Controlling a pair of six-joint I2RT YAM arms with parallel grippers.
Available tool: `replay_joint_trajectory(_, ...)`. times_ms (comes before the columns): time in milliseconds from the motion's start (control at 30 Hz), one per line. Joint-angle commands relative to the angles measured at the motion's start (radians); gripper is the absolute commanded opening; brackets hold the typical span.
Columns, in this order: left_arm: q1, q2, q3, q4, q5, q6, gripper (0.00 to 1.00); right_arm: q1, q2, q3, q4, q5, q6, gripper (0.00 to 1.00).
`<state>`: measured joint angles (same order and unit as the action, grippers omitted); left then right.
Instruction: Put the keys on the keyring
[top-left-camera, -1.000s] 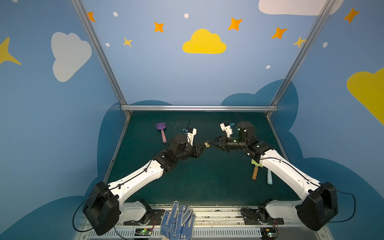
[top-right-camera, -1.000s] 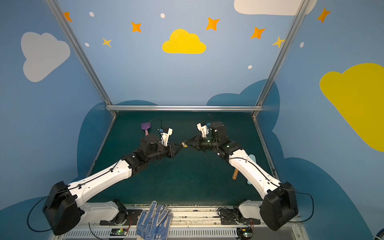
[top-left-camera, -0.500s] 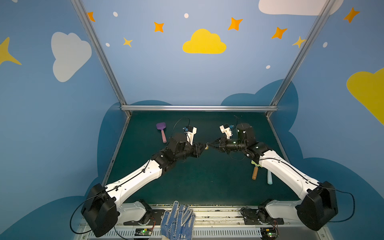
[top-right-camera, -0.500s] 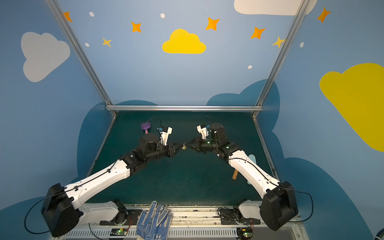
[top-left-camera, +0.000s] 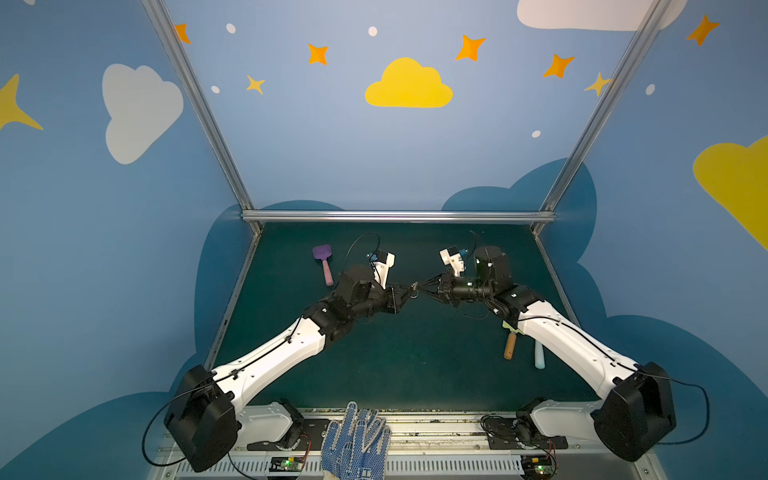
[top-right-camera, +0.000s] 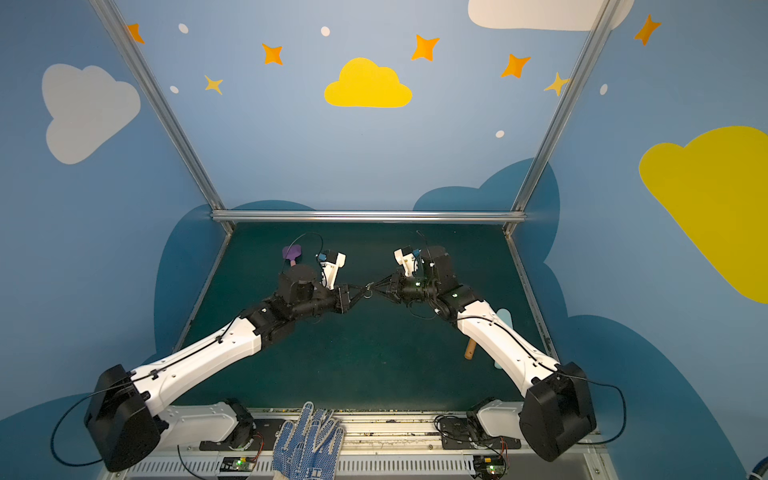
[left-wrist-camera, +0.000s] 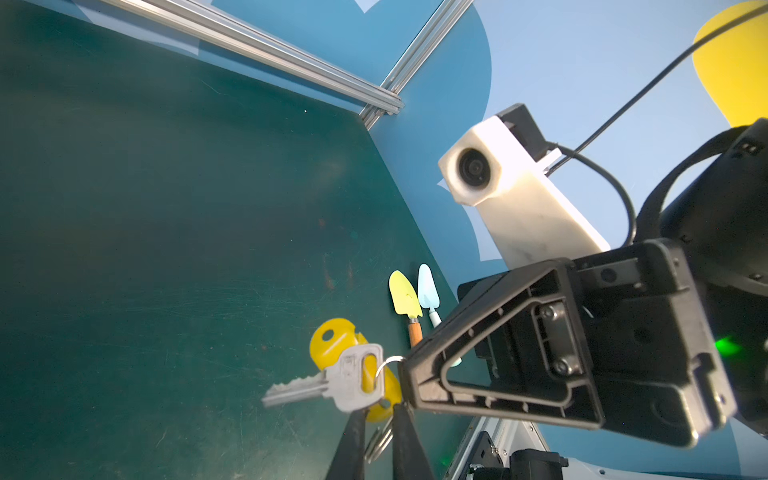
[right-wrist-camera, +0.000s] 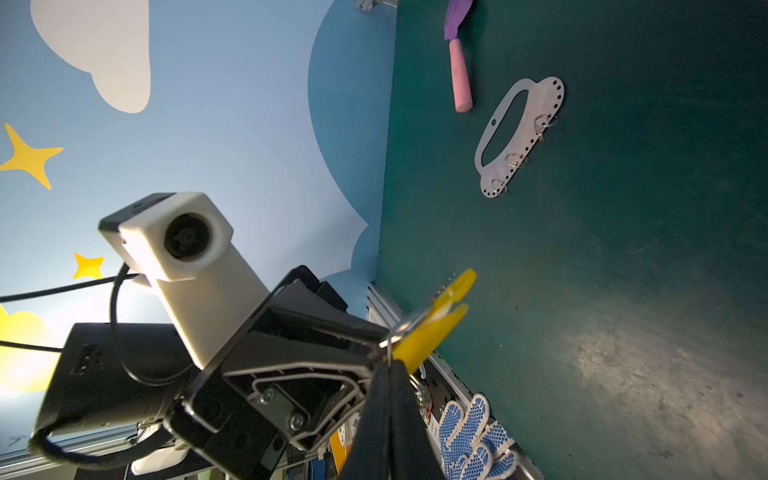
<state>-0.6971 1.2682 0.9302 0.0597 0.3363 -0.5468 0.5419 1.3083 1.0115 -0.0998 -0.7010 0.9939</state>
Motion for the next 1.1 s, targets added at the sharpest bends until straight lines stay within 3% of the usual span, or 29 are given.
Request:
replay_joint_trajectory(0,-0.008,0.001,0.0,0.035,0.036,-0.007,0.16,0.0,-0.014,-0.011,0.027,-0.016,0.007,0.0)
replay_joint_trajectory(167,-0.009,0.001,-0.015,0.053,0.048,-0.022,0.21,-0.003,-0.019,-0.019,0.041,-0.014,0.016,0.0)
replay_joint_trajectory(333,-0.008,0.012,-0.014,0.053,0.056,-0.024,0.12,-0.006,-0.027,-0.025,0.044,-0.007,0.019,0.0)
replay_joint_trajectory(700,-0.008,-0.003,-0.021,0.048,0.04,-0.022,0.04,-0.013,-0.043,-0.042,0.051,-0.006,0.023,0.0)
replay_joint_trajectory(833,-0.008,-0.005,-0.019,0.04,0.028,-0.039,0.19,-0.014,-0.05,-0.05,0.044,0.004,0.019,0.0)
replay_joint_trajectory(933,-0.009,-0.03,-0.033,0.049,0.033,-0.051,0.23,-0.016,-0.053,-0.056,0.04,0.011,0.02,0.0)
replay_joint_trajectory(1000,-0.01,-0.055,-0.056,0.055,0.013,-0.064,0.34,-0.016,-0.054,-0.057,0.038,0.014,0.021,0.0)
replay_joint_trajectory(1067,-0.013,-0.079,-0.083,0.066,-0.011,-0.074,0.37,-0.016,-0.054,-0.059,0.038,0.015,0.024,0.0)
